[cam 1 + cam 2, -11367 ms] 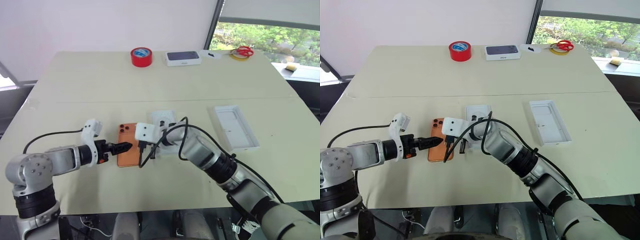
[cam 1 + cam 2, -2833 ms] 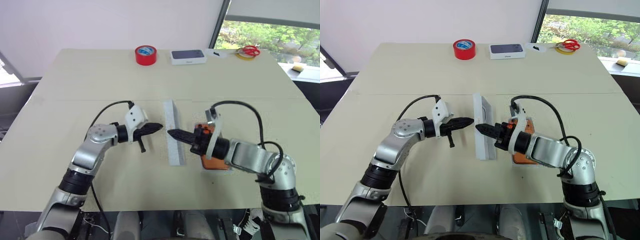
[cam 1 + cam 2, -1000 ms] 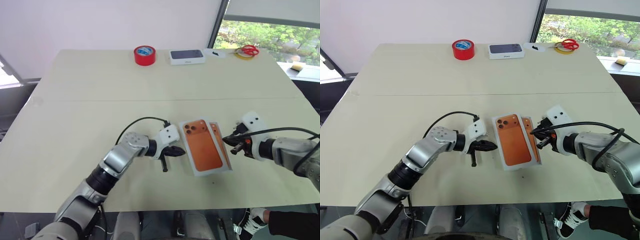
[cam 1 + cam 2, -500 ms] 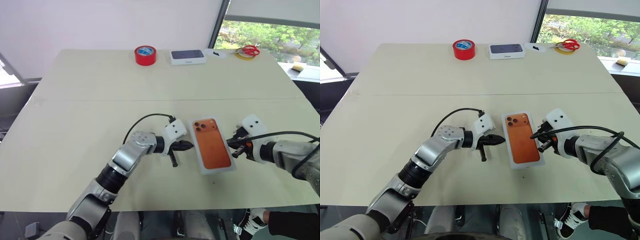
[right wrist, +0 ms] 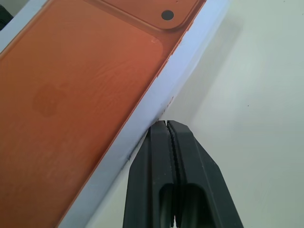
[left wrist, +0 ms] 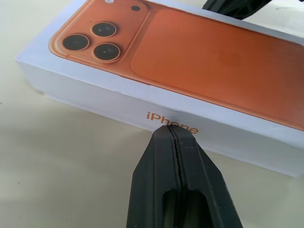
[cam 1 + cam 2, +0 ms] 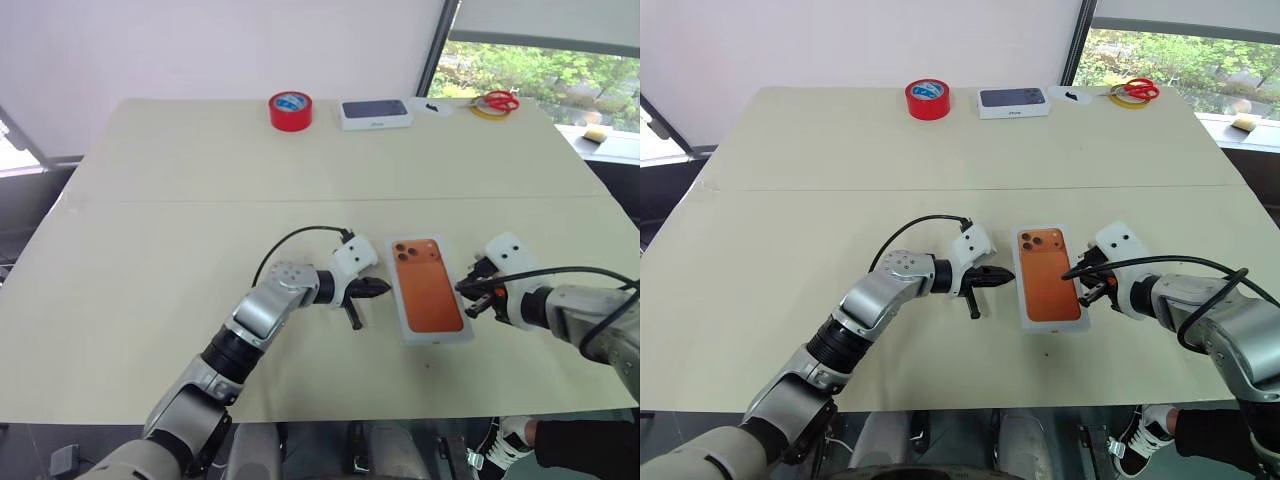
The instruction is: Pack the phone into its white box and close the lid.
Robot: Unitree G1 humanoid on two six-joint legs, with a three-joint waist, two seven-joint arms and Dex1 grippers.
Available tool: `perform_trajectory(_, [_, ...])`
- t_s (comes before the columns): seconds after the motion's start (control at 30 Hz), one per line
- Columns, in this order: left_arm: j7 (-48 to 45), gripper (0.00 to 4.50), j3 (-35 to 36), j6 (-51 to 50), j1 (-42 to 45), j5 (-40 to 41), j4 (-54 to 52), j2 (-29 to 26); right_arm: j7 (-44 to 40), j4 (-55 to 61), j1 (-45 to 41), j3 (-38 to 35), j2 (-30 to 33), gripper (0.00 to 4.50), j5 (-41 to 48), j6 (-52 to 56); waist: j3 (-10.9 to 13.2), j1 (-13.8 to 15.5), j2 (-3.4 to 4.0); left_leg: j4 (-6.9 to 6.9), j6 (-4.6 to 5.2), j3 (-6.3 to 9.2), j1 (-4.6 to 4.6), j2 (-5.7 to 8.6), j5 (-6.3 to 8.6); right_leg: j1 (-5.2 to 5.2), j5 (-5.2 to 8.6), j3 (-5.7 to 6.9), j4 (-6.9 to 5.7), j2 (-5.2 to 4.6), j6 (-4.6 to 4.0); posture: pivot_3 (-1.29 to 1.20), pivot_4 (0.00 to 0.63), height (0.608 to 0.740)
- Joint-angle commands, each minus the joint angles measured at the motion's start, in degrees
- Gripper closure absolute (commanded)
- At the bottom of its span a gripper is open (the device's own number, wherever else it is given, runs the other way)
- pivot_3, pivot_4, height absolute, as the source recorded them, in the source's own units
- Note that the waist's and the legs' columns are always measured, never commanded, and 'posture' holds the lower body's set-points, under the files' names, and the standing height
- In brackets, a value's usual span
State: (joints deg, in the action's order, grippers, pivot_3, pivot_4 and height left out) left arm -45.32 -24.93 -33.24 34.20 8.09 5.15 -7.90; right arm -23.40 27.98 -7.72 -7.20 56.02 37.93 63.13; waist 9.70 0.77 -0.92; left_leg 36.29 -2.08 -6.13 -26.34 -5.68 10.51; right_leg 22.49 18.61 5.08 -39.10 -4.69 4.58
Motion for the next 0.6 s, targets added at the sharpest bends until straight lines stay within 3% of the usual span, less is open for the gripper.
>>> perform_trajectory(0.03, [0.5, 4.5, 1.1, 0.6, 0.9, 0.5, -0.8, 1.0, -0.5, 1.6, -0.2, -1.5, -0.5, 4.46, -1.2, -0.3, 0.0, 0.0, 0.0, 0.0, 0.0, 0.0, 0.0, 0.0, 0.0, 0.0, 0.0, 0.0, 0.0, 0.0, 0.0, 0.0, 0.15, 0.73])
perform_trajectory(0.23, [0.6, 4.5, 1.7, 0.7, 0.7, 0.8, -1.1, 0.6, -2.9, 1.4, 1.4, -2.6, 1.6, 4.46, -4.1, -2.0, 0.0, 0.0, 0.0, 0.0, 0.0, 0.0, 0.0, 0.0, 0.0, 0.0, 0.0, 0.0, 0.0, 0.0, 0.0, 0.0, 0.15, 0.73])
perform_trajectory(0.47, [0.6, 4.5, 4.9, -0.1, 0.6, 2.9, -2.0, 0.8, -13.7, 4.5, 7.4, -12.5, 5.2, 4.46, -4.5, -10.4, 0.0, 0.1, 0.0, 0.0, 0.0, 0.01, 0.02, 0.0, 0.0, -0.02, 0.0, 0.0, 0.0, 0.01, 0.0, 0.0, 0.15, 0.73])
perform_trajectory(0.6, [1.0, 4.5, 5.0, 0.2, 1.6, 3.2, -1.4, 1.7, -18.2, 9.4, 10.7, -16.1, 3.9, 4.46, -1.1, -11.3, 0.0, 0.1, 0.0, 0.01, 0.0, 0.01, 0.04, 0.01, 0.0, -0.07, 0.0, 0.01, 0.0, 0.0, 0.0, 0.0, 0.15, 0.73])
